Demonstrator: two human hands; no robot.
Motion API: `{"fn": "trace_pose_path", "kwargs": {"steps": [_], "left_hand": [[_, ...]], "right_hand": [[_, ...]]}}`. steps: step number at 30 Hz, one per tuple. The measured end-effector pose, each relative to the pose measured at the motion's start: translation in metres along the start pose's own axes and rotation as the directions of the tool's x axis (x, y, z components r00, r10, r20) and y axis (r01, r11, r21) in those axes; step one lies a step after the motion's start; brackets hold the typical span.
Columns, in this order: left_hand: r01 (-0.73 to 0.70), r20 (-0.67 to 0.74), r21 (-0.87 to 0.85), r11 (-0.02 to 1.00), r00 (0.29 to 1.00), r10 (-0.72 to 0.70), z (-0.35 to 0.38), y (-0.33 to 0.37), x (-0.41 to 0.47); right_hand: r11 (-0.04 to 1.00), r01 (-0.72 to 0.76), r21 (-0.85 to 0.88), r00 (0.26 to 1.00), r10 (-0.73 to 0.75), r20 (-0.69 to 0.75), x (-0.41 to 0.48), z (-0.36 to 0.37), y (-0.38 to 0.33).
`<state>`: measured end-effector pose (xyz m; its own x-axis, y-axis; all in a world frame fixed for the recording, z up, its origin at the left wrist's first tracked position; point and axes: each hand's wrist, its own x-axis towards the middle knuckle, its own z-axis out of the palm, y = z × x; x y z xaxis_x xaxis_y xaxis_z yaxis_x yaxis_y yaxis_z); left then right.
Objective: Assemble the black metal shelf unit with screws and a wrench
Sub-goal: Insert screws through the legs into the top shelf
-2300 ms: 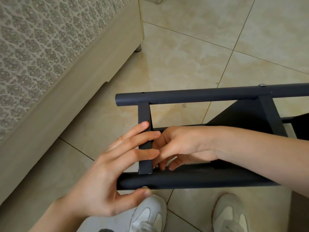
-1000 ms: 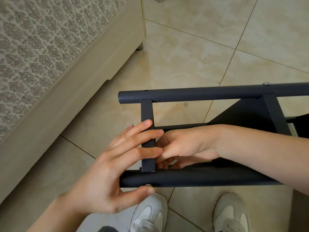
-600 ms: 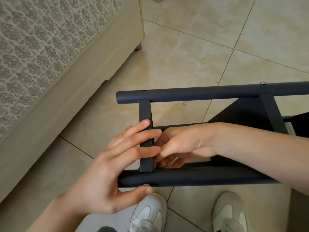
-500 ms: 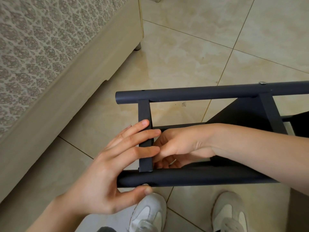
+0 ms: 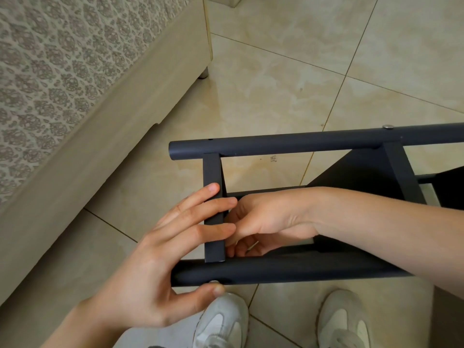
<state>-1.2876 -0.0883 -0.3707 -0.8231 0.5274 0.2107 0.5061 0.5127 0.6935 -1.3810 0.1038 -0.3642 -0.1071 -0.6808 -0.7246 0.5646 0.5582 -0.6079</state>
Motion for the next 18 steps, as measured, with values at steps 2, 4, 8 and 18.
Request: {"fn": "trace_pose_path", "kwargs": {"steps": [2,4,8,18], "left_hand": [[-0.003,0.001,0.002,1.000,1.000,0.003,0.0001,-0.0003,-0.0004],[-0.003,-0.001,-0.004,1.000,1.000,0.003,0.0001,-0.0003,-0.0003],[-0.009,-0.004,-0.006,1.000,1.000,0.009,0.0006,-0.0004,0.0003],[-0.008,-0.003,-0.015,1.000,1.000,0.008,0.0008,-0.0015,-0.0001]], "right_hand": [[1.000,0.010,0.023,0.999,-0.011,0.034,-0.0019,-0.0023,-0.0013],[1.000,0.011,0.028,0.999,-0.012,0.050,-0.0041,-0.0052,-0.0024],[1.000,0.004,-0.019,1.000,-0.004,0.022,-0.0036,-0.0045,-0.0018],[1.000,0.000,0.010,1.000,0.000,0.016,-0.0012,-0.0017,-0.0017]]}}
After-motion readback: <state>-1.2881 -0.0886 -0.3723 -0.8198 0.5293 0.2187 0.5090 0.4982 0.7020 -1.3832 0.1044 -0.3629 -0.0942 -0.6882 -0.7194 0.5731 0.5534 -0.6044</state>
